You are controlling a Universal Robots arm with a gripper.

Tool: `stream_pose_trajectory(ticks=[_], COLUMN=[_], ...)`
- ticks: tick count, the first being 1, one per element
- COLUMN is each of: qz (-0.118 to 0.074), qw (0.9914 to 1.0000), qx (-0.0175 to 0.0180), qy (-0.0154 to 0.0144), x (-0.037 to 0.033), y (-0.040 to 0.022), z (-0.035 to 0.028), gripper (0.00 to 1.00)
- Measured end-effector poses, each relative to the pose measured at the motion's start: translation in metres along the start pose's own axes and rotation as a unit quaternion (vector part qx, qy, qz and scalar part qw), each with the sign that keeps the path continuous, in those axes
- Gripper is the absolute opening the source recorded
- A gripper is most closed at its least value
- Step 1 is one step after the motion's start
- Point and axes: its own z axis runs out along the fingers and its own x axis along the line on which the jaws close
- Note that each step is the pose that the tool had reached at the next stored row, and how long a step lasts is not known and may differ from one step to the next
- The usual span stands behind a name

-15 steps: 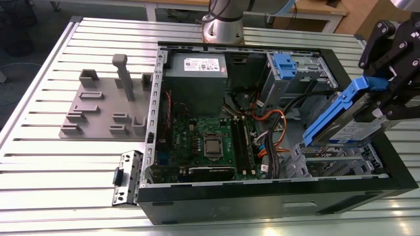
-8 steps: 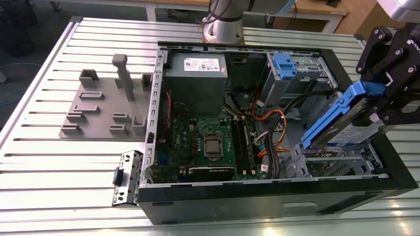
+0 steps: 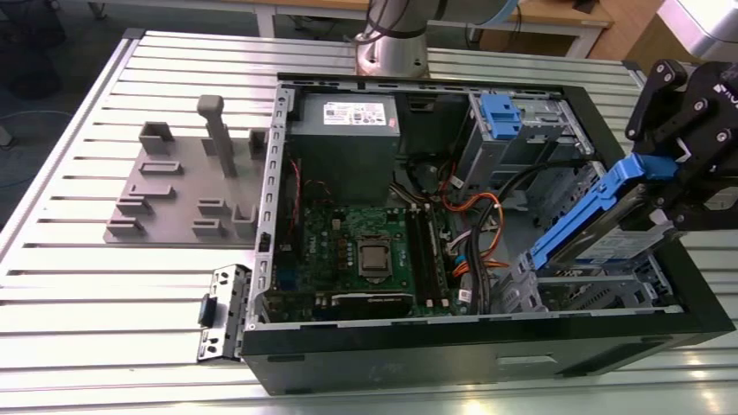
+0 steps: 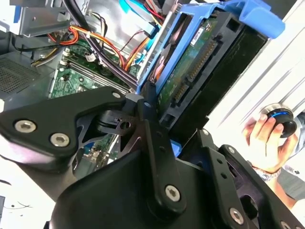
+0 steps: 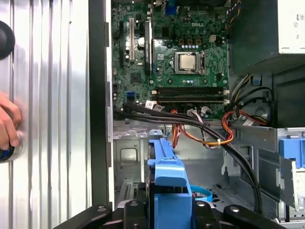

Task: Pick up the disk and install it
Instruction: 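Insert the disk into the insertion slot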

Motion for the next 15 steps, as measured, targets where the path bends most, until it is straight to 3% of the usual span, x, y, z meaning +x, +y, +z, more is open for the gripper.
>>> stream_pose_trajectory(ticks=[7,15], qz=[-0.001,-0.001], qw=[0.99998,0.99998], qx=[0.0,-0.0002], qy=[0.0061,0.0062], x=[0.0032,0.0044], y=[0.0003,0.0002], z=[0.0005,0.0124], gripper=[0.36,0.36])
